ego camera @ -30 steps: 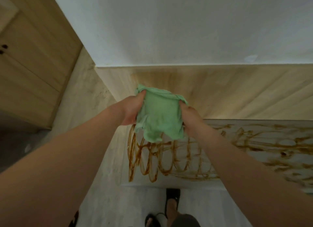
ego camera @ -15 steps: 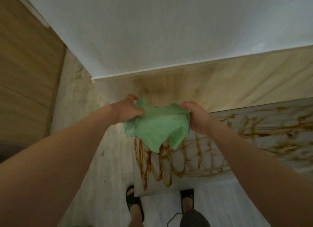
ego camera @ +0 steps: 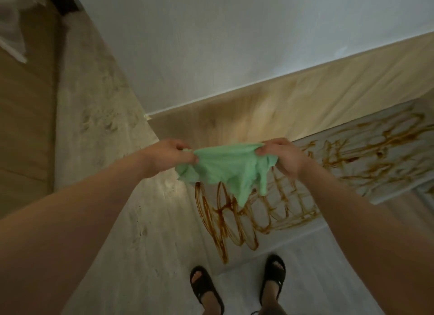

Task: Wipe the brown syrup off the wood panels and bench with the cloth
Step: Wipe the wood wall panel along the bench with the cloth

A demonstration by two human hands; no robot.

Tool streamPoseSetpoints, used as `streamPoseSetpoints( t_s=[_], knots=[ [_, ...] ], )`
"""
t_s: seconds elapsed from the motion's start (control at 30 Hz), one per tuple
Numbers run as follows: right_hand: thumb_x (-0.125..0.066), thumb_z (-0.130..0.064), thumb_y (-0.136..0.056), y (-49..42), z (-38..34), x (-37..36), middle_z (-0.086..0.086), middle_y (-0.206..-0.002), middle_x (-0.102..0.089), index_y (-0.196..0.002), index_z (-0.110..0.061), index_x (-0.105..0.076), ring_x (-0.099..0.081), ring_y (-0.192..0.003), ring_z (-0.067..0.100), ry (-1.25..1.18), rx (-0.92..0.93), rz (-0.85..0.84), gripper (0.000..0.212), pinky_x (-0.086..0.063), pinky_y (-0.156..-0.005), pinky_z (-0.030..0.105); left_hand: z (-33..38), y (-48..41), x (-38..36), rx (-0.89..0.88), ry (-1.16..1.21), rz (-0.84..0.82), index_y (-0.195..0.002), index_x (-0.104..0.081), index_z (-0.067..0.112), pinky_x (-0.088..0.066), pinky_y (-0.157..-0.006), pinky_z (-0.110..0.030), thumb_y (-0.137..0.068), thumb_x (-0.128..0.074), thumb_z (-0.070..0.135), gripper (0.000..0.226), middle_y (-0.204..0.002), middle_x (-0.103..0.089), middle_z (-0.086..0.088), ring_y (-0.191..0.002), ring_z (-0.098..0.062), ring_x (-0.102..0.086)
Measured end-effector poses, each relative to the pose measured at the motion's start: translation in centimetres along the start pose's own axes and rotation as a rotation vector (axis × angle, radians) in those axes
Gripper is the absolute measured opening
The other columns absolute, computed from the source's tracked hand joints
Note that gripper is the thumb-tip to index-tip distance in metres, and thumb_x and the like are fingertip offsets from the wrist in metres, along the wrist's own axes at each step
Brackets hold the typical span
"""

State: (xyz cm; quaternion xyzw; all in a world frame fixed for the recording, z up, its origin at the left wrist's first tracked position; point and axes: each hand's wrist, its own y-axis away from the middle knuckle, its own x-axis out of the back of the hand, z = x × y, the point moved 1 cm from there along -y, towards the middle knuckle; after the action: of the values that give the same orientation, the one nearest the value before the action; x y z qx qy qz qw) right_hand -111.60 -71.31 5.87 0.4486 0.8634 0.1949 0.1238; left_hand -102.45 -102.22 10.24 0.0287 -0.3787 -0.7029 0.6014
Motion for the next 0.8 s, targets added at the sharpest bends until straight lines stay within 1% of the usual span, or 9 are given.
streamPoseSetpoints(
  t_s=[0.07, 0.13, 0.2, 0.3, 0.43, 0.53, 0.6, 0.7, 0.8],
  knots=[
    [-0.07, -0.028, -0.074, 0.9, 0.0, -0.7, 0.026, -0.112, -0.067, -0.117, 0.014, -0.065, -0.066, -0.103, 0.04, -0.33, -0.037, -0.01, 0.061, -0.053, -0.093, 0.049, 0.1, -0.3, -0.2, 0.011, 0.398, 0.014, -0.09, -0.073, 0.011, -0.054, -0.081, -0.036, -0.066, -0.073, 0.028, 0.03, -0.09, -0.071, -0.005, -0.087, -0.022, -0.068],
    [-0.056, -0.026, -0.083, 1.7, -0.4, -1.4, 0.024, -0.105, -0.069, -0.114, 0.006, -0.069, -0.07, -0.093, 0.038, -0.596, -0.025, 0.026, 0.046, -0.059, -0.082, 0.044, 0.8, -1.2, -0.9, 0.037, 0.578, 0.097, -0.097, -0.067, 0.01, -0.055, -0.071, -0.034, -0.084, -0.065, 0.013, 0.013, -0.095, -0.07, -0.012, -0.083, -0.024, -0.071],
    [-0.044, -0.026, -0.093, 2.1, -0.8, -1.8, 0.02, -0.099, -0.071, -0.105, 0.001, -0.074, -0.071, -0.086, 0.034, -0.737, 0.041, 0.051, 0.042, -0.06, -0.073, 0.038, 0.9, -2.6, -1.8, 0.083, 0.405, 0.246, -0.114, -0.059, 0.014, -0.055, -0.072, -0.034, -0.094, -0.066, 0.019, 0.021, -0.112, -0.068, -0.014, -0.092, -0.026, -0.07],
    [-0.041, -0.034, -0.099, 2.2, -1.1, -3.2, 0.024, -0.12, -0.067, -0.131, 0.003, -0.065, -0.067, -0.107, 0.038, -0.713, 0.047, -0.027, 0.054, -0.057, -0.089, 0.045, 1.9, -3.9, -4.1, 0.112, -0.012, 0.317, -0.116, -0.054, 0.024, -0.051, -0.084, -0.033, -0.093, -0.069, 0.044, 0.034, -0.11, -0.063, 0.001, -0.094, -0.018, -0.061],
    [-0.034, -0.063, -0.101, 1.1, -0.1, -4.0, 0.017, -0.145, -0.059, -0.15, -0.004, -0.049, -0.057, -0.134, 0.034, -0.623, -0.05, -0.124, 0.078, -0.043, -0.114, 0.051, 5.3, -4.1, -7.7, -0.028, 0.166, -0.016, -0.121, -0.067, 0.032, -0.058, -0.097, -0.039, -0.087, -0.062, 0.075, 0.055, -0.113, -0.075, 0.008, -0.104, -0.014, -0.072],
    [-0.027, -0.069, -0.1, 0.4, 1.0, -3.5, 0.013, -0.146, -0.06, -0.147, -0.006, -0.055, -0.054, -0.138, 0.029, -0.674, -0.079, -0.087, 0.084, -0.04, -0.118, 0.046, 6.2, -5.1, -9.0, -0.151, -0.087, 0.081, -0.114, -0.071, 0.023, -0.06, -0.088, -0.038, -0.097, -0.068, 0.044, 0.028, -0.104, -0.077, 0.002, -0.096, -0.017, -0.073],
    [-0.03, -0.052, -0.105, -0.1, 2.4, -3.5, 0.012, -0.138, -0.065, -0.138, -0.005, -0.064, -0.058, -0.131, 0.029, -0.744, -0.088, 0.06, 0.067, -0.046, -0.113, 0.044, 6.4, -5.8, -9.3, -0.168, -0.239, 0.161, -0.111, -0.071, 0.015, -0.058, -0.088, -0.043, -0.103, -0.056, 0.03, 0.022, -0.103, -0.075, -0.006, -0.096, -0.024, -0.071],
    [-0.039, -0.026, -0.105, -1.1, 4.3, -3.8, 0.01, -0.115, -0.071, -0.122, -0.004, -0.064, -0.066, -0.11, 0.028, -0.645, -0.095, 0.258, 0.038, -0.056, -0.088, 0.035, 7.4, -6.4, -9.8, -0.109, -0.274, 0.153, -0.113, -0.063, 0.019, -0.054, -0.08, -0.037, -0.106, -0.047, 0.03, 0.021, -0.104, -0.071, -0.004, -0.095, -0.023, -0.068],
    [-0.036, -0.04, -0.111, -2.0, 4.7, -6.0, -0.007, -0.11, -0.077, -0.122, -0.025, -0.066, -0.071, -0.107, 0.013, -0.49, -0.132, 0.181, 0.035, -0.055, -0.085, 0.026, 8.5, -5.8, -9.2, -0.056, -0.236, 0.168, -0.131, -0.046, 0.018, -0.049, -0.077, -0.033, -0.104, -0.05, 0.035, 0.032, -0.109, -0.065, -0.002, -0.093, -0.019, -0.064]
  ],
)
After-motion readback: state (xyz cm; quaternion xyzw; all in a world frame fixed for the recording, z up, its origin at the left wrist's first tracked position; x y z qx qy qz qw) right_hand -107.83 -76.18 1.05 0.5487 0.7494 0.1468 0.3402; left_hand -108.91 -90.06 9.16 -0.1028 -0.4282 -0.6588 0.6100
